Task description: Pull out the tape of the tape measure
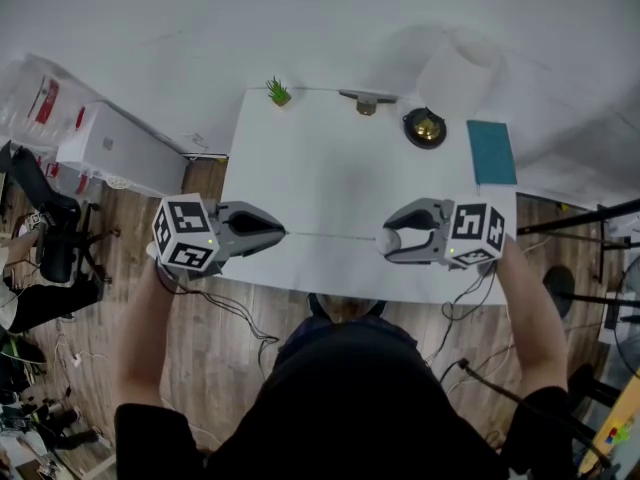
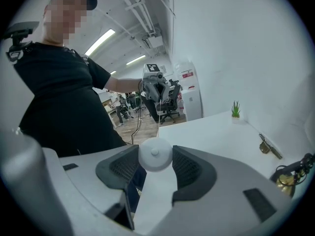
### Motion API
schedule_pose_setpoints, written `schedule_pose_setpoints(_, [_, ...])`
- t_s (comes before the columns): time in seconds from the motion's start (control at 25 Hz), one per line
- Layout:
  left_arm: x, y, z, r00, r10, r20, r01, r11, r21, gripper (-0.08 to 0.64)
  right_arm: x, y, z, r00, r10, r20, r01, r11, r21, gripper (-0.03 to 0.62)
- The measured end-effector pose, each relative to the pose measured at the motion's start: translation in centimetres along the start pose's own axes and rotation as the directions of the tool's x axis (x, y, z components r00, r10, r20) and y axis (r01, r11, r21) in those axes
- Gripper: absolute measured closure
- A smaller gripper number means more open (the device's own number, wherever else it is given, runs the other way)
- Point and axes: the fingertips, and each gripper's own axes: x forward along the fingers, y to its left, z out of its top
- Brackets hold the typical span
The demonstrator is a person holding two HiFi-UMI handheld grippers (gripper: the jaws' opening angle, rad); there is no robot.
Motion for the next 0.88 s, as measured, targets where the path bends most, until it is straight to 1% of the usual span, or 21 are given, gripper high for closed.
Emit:
schedule_pose_setpoints(0.16, [-0.4,0.8,-0.3,1.0,0.024,0.0,-0.024,1.0,-0.012,0.551,-0.4,-0.3,-0.7,1.0,-0.004,0.003,0.004,1.0,0.011,0.372])
schedule_pose_setpoints(0.32, [-1.0,1.2,-0.2,0.999,0.042,0.002,-0.042,0.999,-0.012,0.551,-0.5,-0.3,-1.7,1.0,-0.011,-0.018,0.011,1.0,0.014,0.371])
schedule_pose_setpoints(0.6, [-1.7,1.1,-0.1,0.998,0.056,-0.009,-0.056,0.998,-0.004,0.551,-1.4,-0.4,-2.1,0.999,-0.036,-0.025,0.037,0.999,0.032,0.371])
schedule_pose_setpoints(0.88, [-3.0,1.1,-0.2,0.996,0.087,-0.007,-0.087,0.996,-0.002,0.551,-2.0,0.1,-3.1,0.998,-0.051,-0.033,0.052,0.998,0.042,0.371])
